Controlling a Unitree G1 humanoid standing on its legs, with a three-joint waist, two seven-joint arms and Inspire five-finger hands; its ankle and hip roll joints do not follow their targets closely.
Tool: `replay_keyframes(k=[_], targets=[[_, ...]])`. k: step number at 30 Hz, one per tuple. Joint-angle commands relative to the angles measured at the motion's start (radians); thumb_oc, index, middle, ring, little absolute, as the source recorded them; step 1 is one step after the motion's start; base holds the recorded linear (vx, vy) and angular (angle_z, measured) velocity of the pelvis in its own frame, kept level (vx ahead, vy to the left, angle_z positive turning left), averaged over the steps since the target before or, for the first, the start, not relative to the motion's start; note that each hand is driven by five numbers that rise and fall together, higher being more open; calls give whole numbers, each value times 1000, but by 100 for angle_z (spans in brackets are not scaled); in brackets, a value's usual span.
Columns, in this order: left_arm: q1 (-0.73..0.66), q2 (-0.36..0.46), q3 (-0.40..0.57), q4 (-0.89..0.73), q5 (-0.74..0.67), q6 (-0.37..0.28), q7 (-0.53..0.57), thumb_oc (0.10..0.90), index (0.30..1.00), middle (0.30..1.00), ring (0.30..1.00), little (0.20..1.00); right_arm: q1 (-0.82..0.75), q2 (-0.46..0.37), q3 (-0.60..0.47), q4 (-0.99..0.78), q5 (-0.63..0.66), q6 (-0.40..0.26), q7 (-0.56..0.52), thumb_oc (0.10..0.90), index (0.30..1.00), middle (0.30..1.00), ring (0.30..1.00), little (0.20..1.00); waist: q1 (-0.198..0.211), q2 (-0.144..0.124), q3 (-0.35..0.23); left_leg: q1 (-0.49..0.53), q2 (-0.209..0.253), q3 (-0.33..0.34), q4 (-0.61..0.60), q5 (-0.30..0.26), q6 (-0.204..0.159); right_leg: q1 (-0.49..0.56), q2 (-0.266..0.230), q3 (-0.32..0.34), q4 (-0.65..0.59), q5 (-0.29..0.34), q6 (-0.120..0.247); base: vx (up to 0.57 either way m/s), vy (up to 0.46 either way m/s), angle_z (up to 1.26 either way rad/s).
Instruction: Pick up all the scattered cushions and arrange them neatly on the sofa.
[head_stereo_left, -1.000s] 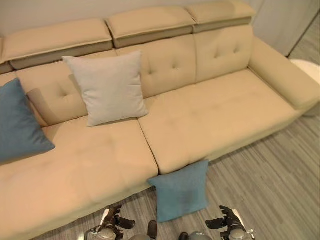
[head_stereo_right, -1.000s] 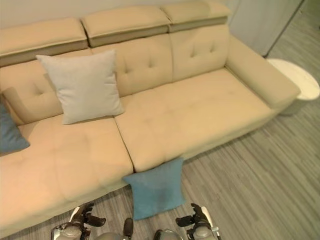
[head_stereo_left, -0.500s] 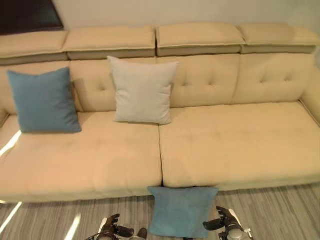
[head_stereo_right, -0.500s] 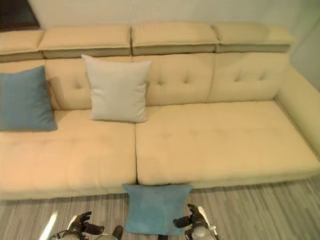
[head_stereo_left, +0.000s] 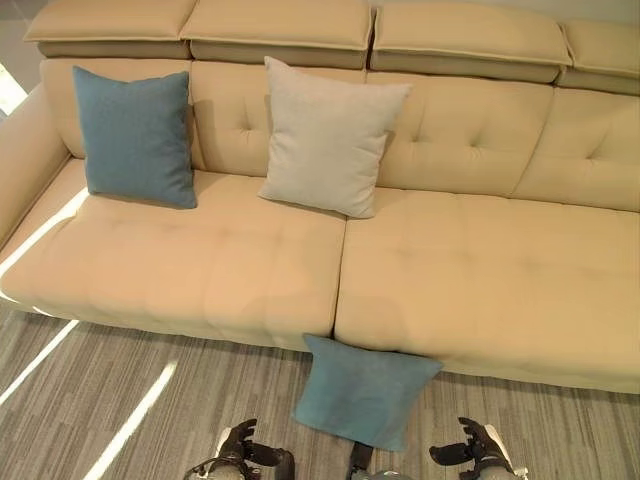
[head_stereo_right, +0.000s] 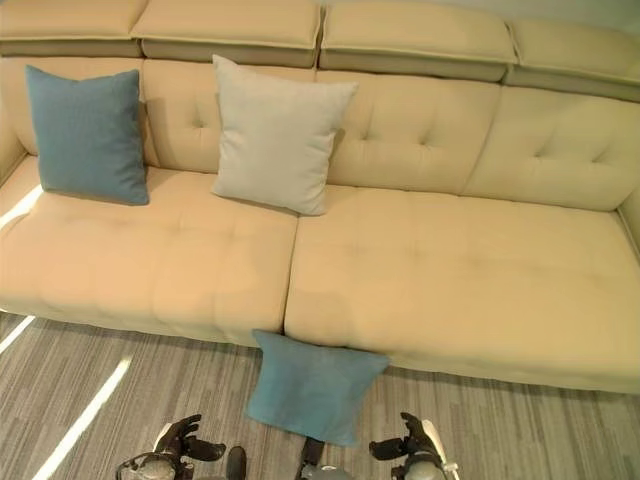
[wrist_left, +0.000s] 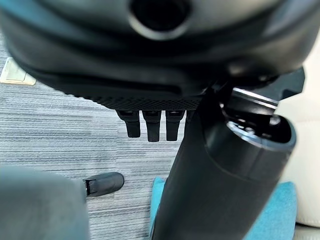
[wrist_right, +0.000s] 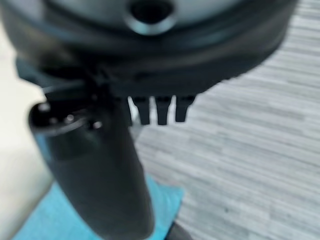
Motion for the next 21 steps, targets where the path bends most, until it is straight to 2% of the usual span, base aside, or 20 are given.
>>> replay_keyframes(k=[1,4,5,6,8,9,10,12,13,16,17,21], targets=[[-31,27,12,26,20,-26,2,800,900,900,900,900,-45,2,17,8,19,-33,-11,800,900,900,900,900,42,-58,-41,-61,-48,-7,55,-54,9,12,-61,77,9,-54,124,-26,85,-2],[-30,32,18,29,17,-30,3,800,900,900,900,900,-53,7,21,7,17,-30,-11,800,900,900,900,900,48,-64,-31,-70,-55,-6,57,-58,15,-3,-70,81,24,-44,136,-62,124,-13],[-28,45,25,35,21,-29,4,800,900,900,900,900,-63,15,31,2,7,-27,-10,800,900,900,900,900,55,-68,-17,-73,-56,10,62,-62,25,-41,-89,86,83,-41,151,-73,130,-26],[-28,45,25,35,21,-29,4,800,900,900,900,900,-64,15,31,2,7,-27,-10,800,900,900,900,900,57,-69,-17,-74,-56,11,62,-62,26,-43,-90,88,86,-42,151,-127,121,-67],[-43,73,22,33,34,-28,11,800,900,900,900,900,-84,22,40,-4,6,-21,-10,800,900,900,900,900,49,-70,10,-95,-46,17,86,-60,40,-113,-102,142,189,-48,178,-108,51,-82],[-43,73,22,33,34,-28,11,800,900,900,900,900,-85,22,40,-4,6,-21,-10,800,900,900,900,900,50,-70,9,-97,-47,19,87,-61,41,-116,-102,144,192,-50,178,-72,36,-36],[-50,82,24,27,34,-31,15,800,900,900,900,900,-87,23,42,-4,7,-22,-8,800,900,900,900,900,49,-67,12,-107,-45,19,98,-60,50,-112,-102,178,212,-66,177,-54,16,-18],[-51,82,27,25,32,-33,17,800,900,900,900,900,-85,23,41,0,5,-24,-8,800,900,900,900,900,54,-63,10,-108,-42,23,97,-59,51,-99,-110,173,211,-71,173,-54,-12,-11],[-51,81,31,24,25,-38,18,800,900,900,900,900,-79,21,36,9,6,-29,-11,800,900,900,900,900,70,-63,1,-109,-39,35,84,-55,49,-45,-122,156,185,-84,166,-41,-34,-8],[-48,81,35,22,22,-40,21,800,900,900,900,900,-76,23,36,12,4,-28,-10,800,900,900,900,900,76,-68,-8,-114,-41,43,76,-48,45,-26,-128,144,164,-78,166,-17,-51,-11],[-47,80,36,17,24,-41,21,800,900,900,900,900,-70,25,37,13,3,-26,-7,800,900,900,900,900,84,-82,-30,-117,-47,57,56,-39,37,-2,-126,137,95,-75,171,32,-111,-9],[-74,71,38,-27,-21,-54,35,800,900,900,900,900,-77,14,43,1,7,-30,-13,800,900,900,900,900,72,-77,-35,-124,-30,55,17,-6,17,-16,-103,141,46,-63,166,18,-139,-13]])
